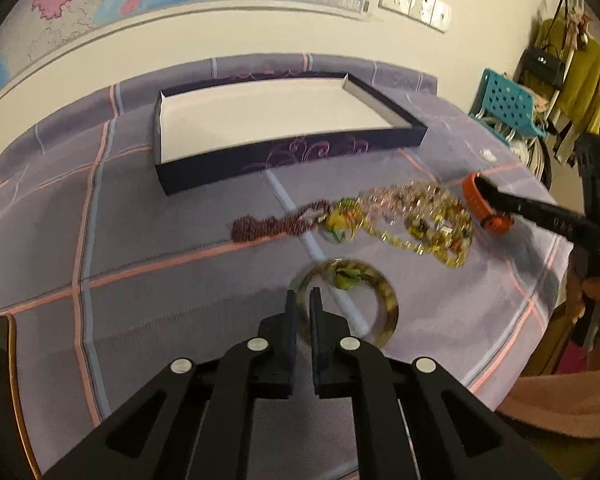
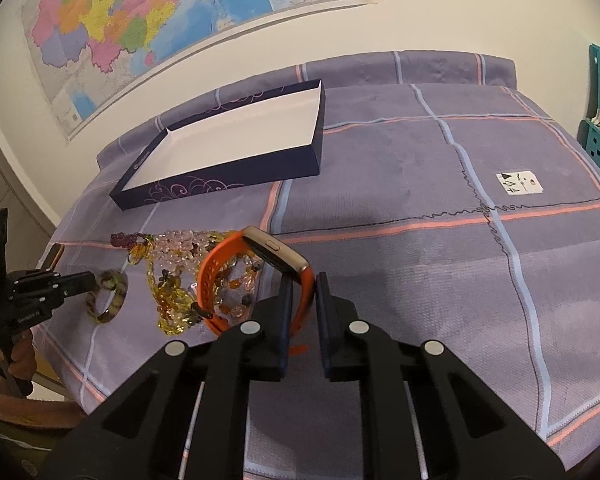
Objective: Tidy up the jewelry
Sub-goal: 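Release the watch band in the lid with the right gripper while the left releases the bangle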
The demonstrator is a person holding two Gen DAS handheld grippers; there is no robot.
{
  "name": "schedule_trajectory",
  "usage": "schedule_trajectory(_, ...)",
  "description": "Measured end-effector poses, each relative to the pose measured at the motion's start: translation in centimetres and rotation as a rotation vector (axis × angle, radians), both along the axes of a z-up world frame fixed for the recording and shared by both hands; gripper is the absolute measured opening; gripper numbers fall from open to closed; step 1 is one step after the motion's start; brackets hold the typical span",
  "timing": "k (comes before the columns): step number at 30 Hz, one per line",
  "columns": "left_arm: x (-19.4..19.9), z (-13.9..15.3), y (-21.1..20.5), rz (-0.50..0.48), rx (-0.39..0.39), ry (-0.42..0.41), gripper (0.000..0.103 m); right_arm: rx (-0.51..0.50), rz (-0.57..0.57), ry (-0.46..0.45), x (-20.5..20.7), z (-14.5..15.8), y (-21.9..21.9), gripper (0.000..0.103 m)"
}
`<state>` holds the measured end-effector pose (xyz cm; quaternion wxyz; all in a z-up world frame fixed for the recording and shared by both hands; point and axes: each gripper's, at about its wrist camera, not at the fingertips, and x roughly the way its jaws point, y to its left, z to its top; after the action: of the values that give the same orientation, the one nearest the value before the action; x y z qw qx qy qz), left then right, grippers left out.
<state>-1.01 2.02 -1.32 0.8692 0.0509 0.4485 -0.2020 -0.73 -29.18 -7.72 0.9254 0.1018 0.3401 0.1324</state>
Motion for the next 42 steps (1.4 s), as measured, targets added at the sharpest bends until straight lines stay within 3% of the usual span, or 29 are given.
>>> schedule_trajectory(3,-0.2,-0.5,-0.4,-0.021,0.024,0.006,0.028,-0.006,0.007,0.009,0.1,-0.1,0.2,0.012)
schedule_trajectory(5,-0.4,-0.7,-0.6,-0.030,0.042,-0.006,0.028,-0.010,0.007,0.009,0.2,-0.2,0.2,0.012)
schedule_trajectory(6,-0.4,-0.7,-0.8,-0.029,0.055,-0.012,0.026,-0.009,0.005,0.009,0.2,-0.2,0.2,0.012)
schedule_trajectory(9,-0.1,-0.7,-0.8,-0.007,0.073,-0.020,0.006,-0.013,0.004,0.002,0.2,0.1,0.2,0.012)
schedule_trajectory(10,0.1,-0.7,-0.8,0.001,0.071,-0.019,0.005,-0.014,0.007,-0.001,0.3,0.2,0.3,0.012)
schedule_trajectory(17,0.6,0.7,0.5,0.025,-0.010,-0.026,0.005,-0.033,0.033,-0.040,1.2,1.9,0.8,0.012)
schedule_trajectory(25,3.0,5.0,2.3,0.041,-0.152,-0.080,0.005,-0.046,0.069,-0.089,3.8,4.3,1.6,0.012)
schedule_trajectory(33,9.1,7.8,1.8,0.085,-0.178,-0.129,0.005,-0.083,0.124,-0.123,9.4,7.5,3.3,0.012)
schedule_trajectory(42,16.9,6.7,0.4,0.136,-0.144,-0.090,0.005,-0.150,0.150,-0.102,17.6,8.7,6.3,0.012)
